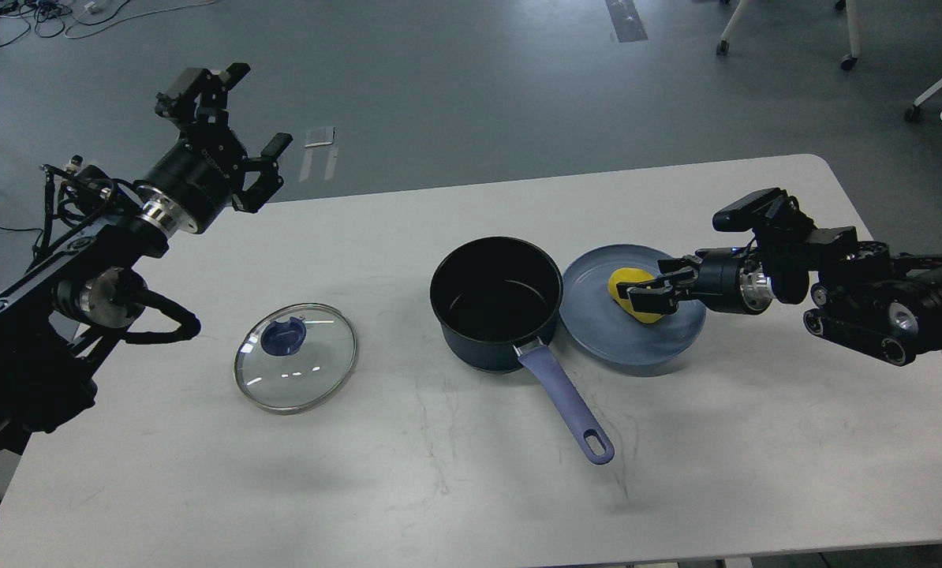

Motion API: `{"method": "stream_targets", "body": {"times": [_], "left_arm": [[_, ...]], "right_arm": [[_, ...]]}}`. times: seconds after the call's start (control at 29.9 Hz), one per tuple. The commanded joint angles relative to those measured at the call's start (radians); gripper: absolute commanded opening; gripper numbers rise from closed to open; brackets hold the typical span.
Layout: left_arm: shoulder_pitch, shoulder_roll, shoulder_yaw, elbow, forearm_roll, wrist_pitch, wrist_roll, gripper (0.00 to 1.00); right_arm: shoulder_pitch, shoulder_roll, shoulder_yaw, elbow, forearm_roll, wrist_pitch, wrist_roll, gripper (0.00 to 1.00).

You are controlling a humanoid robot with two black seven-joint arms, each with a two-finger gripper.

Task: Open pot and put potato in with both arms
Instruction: 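Grasp the yellow potato with the right gripper and lift it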

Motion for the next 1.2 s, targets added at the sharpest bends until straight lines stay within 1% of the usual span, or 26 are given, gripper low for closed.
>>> {"method": "stream_targets", "body": {"times": [0.0,0.13,0.17,0.2,0.23,0.3,0.37,0.43,0.5,0.67,0.77,0.97,1.0,1.1,1.17], "left_arm": [[0.001,0.0,0.003,-0.001,0.0,0.004,-0.01,0.98],[-0.001,0.0,0.004,-0.002,0.001,0.007,-0.013,0.98],[-0.001,0.0,0.004,-0.001,0.001,0.007,-0.013,0.98],[-0.001,0.0,0.004,-0.001,0.001,0.007,-0.013,0.98],[-0.001,0.0,0.004,-0.001,0.001,0.007,-0.013,0.98],[-0.001,0.009,0.004,-0.002,0.001,0.007,-0.013,0.98],[-0.001,0.017,0.006,-0.002,0.001,0.007,-0.013,0.98],[-0.001,0.017,0.006,-0.002,0.001,0.007,-0.013,0.98],[-0.001,0.017,0.006,-0.002,0.003,0.007,-0.013,0.98],[-0.005,0.015,0.007,-0.002,0.006,0.01,-0.011,0.98],[-0.011,0.015,0.007,-0.002,0.008,0.01,-0.011,0.98],[-0.013,0.014,0.009,-0.002,0.009,0.01,-0.011,0.98],[-0.013,0.012,0.009,-0.002,0.011,0.01,-0.011,0.98],[-0.013,0.008,0.009,-0.002,0.011,0.01,-0.011,0.98],[-0.013,0.008,0.009,-0.002,0.011,0.01,-0.011,0.98]], "right_arm": [[0.003,0.003,-0.037,-0.001,0.0,0.0,0.006,0.62],[-0.002,0.017,-0.046,-0.011,0.0,0.001,0.015,0.59],[-0.002,0.02,-0.047,-0.021,0.0,0.001,0.015,0.57],[-0.003,0.024,-0.047,-0.029,0.0,0.001,0.015,0.52],[-0.003,0.024,-0.047,-0.029,0.0,0.001,0.015,0.52],[0.0,0.024,-0.046,-0.032,0.0,0.001,0.017,0.35],[0.006,0.024,-0.043,-0.034,0.002,-0.002,0.017,0.3],[0.014,0.026,-0.04,-0.035,0.002,-0.022,0.017,0.28],[0.017,0.026,-0.038,-0.034,0.002,-0.042,0.02,0.28],[0.063,0.011,-0.032,-0.024,0.005,-0.075,0.063,0.28],[0.112,-0.029,-0.032,-0.011,0.005,-0.106,0.064,0.28],[0.196,-0.071,-0.032,0.009,0.005,-0.112,0.063,0.28],[0.213,-0.069,-0.032,0.006,0.005,-0.121,0.061,0.27],[0.262,-0.057,-0.032,0.006,0.006,-0.129,0.06,0.17],[0.282,-0.052,-0.03,0.008,0.006,-0.129,0.058,0.14]]}}
